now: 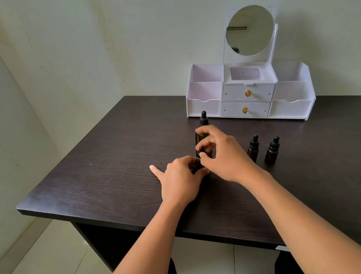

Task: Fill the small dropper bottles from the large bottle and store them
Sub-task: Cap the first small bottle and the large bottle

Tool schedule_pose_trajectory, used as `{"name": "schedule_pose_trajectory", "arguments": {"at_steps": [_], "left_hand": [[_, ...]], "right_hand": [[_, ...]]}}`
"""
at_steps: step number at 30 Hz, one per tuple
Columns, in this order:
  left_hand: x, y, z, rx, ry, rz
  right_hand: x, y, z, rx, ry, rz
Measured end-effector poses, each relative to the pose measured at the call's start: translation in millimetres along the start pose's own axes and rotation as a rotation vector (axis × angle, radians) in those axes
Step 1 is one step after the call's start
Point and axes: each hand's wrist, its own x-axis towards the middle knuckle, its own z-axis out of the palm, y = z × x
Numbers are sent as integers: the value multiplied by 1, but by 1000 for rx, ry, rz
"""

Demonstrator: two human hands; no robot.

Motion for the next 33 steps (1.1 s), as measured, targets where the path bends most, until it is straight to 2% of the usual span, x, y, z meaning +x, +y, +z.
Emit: {"name": "schedule_pose_trajectory", "arguments": {"at_steps": [8, 13, 19, 25, 33], "left_hand": [[-1, 1, -1, 7, 8, 8], [0, -1, 1, 3, 3, 4], [-1, 1, 0, 3, -1, 3], [-1, 0, -1, 12, -6, 4], [-1, 1, -1, 0, -9, 3]], "right_hand": [[-6, -1, 5, -19, 116, 48], [-3, -2, 0, 6, 42, 39], [-7, -5, 3, -28, 95, 66], [-2, -6, -4, 37, -70, 83], [-3, -5, 4, 27, 33, 116]]}}
